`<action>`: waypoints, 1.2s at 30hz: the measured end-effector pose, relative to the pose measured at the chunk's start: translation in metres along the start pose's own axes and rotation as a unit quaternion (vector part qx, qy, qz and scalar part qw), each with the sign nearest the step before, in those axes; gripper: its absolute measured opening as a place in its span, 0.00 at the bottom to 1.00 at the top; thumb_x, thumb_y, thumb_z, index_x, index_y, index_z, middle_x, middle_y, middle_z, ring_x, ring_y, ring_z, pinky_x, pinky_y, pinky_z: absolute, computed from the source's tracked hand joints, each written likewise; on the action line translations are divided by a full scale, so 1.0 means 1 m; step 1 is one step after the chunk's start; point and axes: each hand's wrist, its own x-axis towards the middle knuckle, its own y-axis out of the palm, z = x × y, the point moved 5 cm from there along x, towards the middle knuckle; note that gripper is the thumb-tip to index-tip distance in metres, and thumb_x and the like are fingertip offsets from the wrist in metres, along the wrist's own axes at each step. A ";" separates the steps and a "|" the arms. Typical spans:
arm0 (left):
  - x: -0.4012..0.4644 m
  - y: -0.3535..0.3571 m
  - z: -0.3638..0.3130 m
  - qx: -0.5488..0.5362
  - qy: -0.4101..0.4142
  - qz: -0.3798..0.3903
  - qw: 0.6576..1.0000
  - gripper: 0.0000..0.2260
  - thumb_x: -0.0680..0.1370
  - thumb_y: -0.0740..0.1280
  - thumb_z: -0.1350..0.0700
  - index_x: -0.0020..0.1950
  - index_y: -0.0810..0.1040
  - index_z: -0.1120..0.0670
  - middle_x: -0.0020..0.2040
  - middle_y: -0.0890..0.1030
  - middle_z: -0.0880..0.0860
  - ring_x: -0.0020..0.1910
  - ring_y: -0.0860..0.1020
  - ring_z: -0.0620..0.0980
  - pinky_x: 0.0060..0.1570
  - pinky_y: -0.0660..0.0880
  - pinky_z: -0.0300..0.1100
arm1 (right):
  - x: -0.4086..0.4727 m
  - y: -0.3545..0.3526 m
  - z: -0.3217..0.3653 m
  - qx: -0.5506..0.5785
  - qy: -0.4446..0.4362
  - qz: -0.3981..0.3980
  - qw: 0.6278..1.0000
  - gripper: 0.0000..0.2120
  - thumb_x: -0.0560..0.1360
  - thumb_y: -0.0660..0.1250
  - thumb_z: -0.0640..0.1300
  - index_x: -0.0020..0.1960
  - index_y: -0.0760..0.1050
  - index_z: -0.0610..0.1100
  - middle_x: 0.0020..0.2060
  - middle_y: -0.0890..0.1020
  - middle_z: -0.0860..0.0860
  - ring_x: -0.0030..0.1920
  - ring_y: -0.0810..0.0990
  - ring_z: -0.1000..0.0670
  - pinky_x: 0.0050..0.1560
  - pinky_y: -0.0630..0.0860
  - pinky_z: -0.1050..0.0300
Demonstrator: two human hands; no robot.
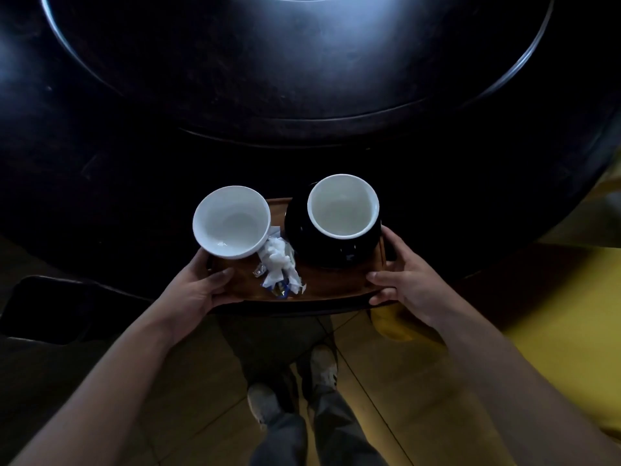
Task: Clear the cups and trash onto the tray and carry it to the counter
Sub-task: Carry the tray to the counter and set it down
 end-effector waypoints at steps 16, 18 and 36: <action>-0.053 0.024 -0.092 -0.047 0.174 0.061 0.982 0.29 0.78 0.60 0.68 0.78 0.68 0.51 0.70 0.78 0.60 0.65 0.80 0.60 0.53 0.83 0.56 | -0.052 0.009 0.123 0.096 -0.141 0.061 0.984 0.37 0.68 0.68 0.30 0.75 0.67 0.48 0.54 0.84 0.41 0.51 0.85 0.40 0.48 0.83 0.42; -0.065 0.030 -0.111 -0.037 0.190 0.075 0.978 0.28 0.78 0.59 0.68 0.78 0.68 0.51 0.70 0.78 0.60 0.65 0.80 0.60 0.52 0.83 0.56 | -0.065 0.017 0.141 0.103 -0.156 0.066 0.980 0.37 0.69 0.67 0.29 0.75 0.67 0.49 0.57 0.83 0.41 0.51 0.85 0.39 0.47 0.84 0.40; -0.167 0.071 -0.235 0.007 0.319 0.120 0.940 0.26 0.79 0.64 0.64 0.78 0.67 0.59 0.63 0.80 0.62 0.51 0.84 0.56 0.40 0.84 0.48 | -0.179 0.040 0.278 0.031 -0.283 0.058 0.957 0.32 0.68 0.69 0.35 0.70 0.70 0.50 0.30 0.81 0.45 0.23 0.79 0.45 0.20 0.74 0.58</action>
